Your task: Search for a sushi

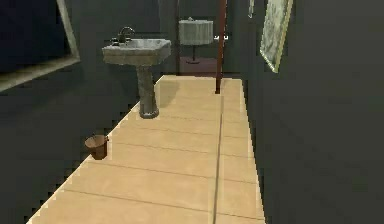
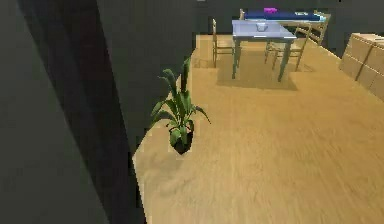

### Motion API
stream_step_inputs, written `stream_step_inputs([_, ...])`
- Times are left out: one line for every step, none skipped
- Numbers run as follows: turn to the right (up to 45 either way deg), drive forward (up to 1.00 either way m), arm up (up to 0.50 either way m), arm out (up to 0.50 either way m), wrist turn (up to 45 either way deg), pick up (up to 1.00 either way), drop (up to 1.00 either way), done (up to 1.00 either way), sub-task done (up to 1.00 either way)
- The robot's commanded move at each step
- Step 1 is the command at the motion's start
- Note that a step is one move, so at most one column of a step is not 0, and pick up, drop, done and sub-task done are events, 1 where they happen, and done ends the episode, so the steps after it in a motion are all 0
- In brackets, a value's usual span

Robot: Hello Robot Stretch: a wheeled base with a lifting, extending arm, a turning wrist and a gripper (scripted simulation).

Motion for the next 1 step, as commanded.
stream_step_inputs([0.0, 1.00, 0.00, 0.00, 0.0, 0.00, 0.00, 0.00, 0.00])
